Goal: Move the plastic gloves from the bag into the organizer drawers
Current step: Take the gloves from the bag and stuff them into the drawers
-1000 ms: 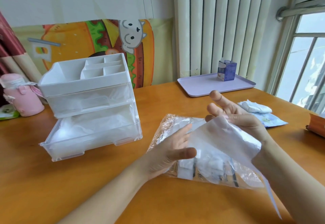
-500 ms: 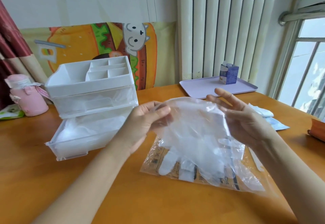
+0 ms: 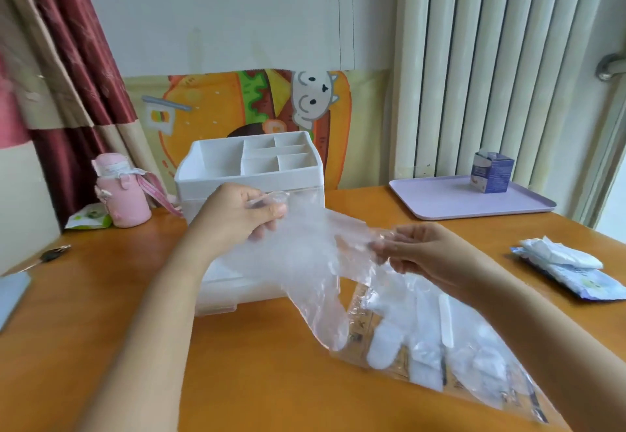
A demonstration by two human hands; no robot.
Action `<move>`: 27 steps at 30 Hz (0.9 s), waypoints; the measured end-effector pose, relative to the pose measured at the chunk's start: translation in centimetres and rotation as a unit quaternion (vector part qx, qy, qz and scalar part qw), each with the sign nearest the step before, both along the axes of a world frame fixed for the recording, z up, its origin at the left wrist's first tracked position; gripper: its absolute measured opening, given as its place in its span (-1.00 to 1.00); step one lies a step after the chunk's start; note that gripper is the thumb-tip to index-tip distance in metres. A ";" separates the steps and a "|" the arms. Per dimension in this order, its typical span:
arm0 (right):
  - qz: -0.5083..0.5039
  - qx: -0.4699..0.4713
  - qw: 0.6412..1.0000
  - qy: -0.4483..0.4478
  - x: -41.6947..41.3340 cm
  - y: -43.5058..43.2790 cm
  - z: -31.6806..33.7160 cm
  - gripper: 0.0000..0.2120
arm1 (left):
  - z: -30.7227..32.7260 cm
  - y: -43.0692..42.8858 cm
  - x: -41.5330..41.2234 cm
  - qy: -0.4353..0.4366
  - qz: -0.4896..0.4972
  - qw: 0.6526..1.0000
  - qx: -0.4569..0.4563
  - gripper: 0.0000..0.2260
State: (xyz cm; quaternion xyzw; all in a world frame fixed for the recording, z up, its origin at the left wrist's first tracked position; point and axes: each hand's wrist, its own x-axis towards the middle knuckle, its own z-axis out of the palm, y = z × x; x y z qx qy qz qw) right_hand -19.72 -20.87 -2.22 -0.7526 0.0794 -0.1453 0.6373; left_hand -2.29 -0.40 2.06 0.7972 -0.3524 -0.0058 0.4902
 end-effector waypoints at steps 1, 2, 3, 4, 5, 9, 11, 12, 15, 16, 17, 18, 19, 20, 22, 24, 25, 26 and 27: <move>-0.030 -0.009 0.999 -0.009 1.0 0.2 0.4 -0.80 | -0.1 0.6 0.7 0.008 0.025 1.000 0.006 -0.79; -0.061 -0.028 0.998 -0.014 2.1 0.5 0.9 -0.78 | -0.2 1.3 1.4 0.019 0.044 0.999 0.014 -0.80; -0.089 -0.053 0.994 -0.016 3.2 0.6 1.2 -0.78 | -0.4 1.9 2.0 0.028 0.059 0.997 0.027 -0.81; -0.116 -0.086 0.989 -0.013 4.2 0.8 1.5 -0.81 | -0.6 2.4 2.5 0.033 0.073 0.996 0.043 -0.82; -0.141 -0.124 0.982 -0.003 5.3 1.1 1.8 -0.83 | -0.7 3.0 3.0 0.035 0.087 0.994 0.060 -0.81; -0.225 -0.246 0.943 0.005 8.7 2.6 2.3 -0.90 | -1.1 4.2 4.0 0.026 0.162 0.981 0.101 -0.70; -0.283 -0.324 0.903 -0.012 9.1 4.0 2.1 -0.84 | -1.2 4.4 4.1 0.023 0.193 0.975 0.108 -0.67; -0.286 -0.363 0.886 -0.041 9.1 4.7 1.8 -0.77 | -1.3 4.4 4.3 0.023 0.201 0.973 0.111 -0.67; -0.173 -0.444 0.873 -0.103 8.7 7.2 1.9 -0.77 | -1.7 4.0 4.6 0.037 0.216 0.966 0.139 -0.69; -0.111 -0.461 0.878 -0.069 8.8 7.7 1.9 -0.76 | -1.9 3.8 4.7 0.034 0.219 0.963 0.151 -0.69; -0.054 -0.476 0.878 -0.009 9.0 8.1 2.0 -0.73 | -2.0 3.8 4.8 0.025 0.221 0.961 0.166 -0.73; -0.010 -0.488 0.871 0.059 9.2 8.3 2.2 -0.68 | -2.0 3.8 4.9 0.016 0.224 0.958 0.176 -0.79; 0.019 -0.494 0.860 0.124 9.4 8.3 2.4 -0.61 | -2.0 3.8 4.9 0.008 0.228 0.956 0.184 -0.82; 0.040 -0.497 0.849 0.175 9.8 8.3 2.5 -0.55 | -2.0 3.8 5.0 0.005 0.235 0.953 0.190 -0.82; 0.064 -0.516 0.822 0.232 10.6 8.3 2.8 -0.45 | -1.8 3.9 5.0 -0.009 0.255 0.943 0.213 -0.78; 0.086 -0.540 0.795 0.263 11.7 8.5 3.3 -0.36 | -1.7 3.9 5.0 -0.025 0.278 0.931 0.234 -0.74; 0.095 -0.546 0.786 0.275 12.1 8.8 3.4 -0.32 | -1.6 3.8 4.9 -0.031 0.289 0.926 0.242 -0.73; 0.102 -0.550 0.778 0.286 12.6 9.1 3.4 -0.30 | -1.5 3.7 4.8 -0.035 0.300 0.921 0.244 -0.72; 0.105 -0.555 0.772 0.293 12.9 9.4 3.4 -0.30 | -1.4 3.8 4.6 -0.041 0.314 0.917 0.244 -0.72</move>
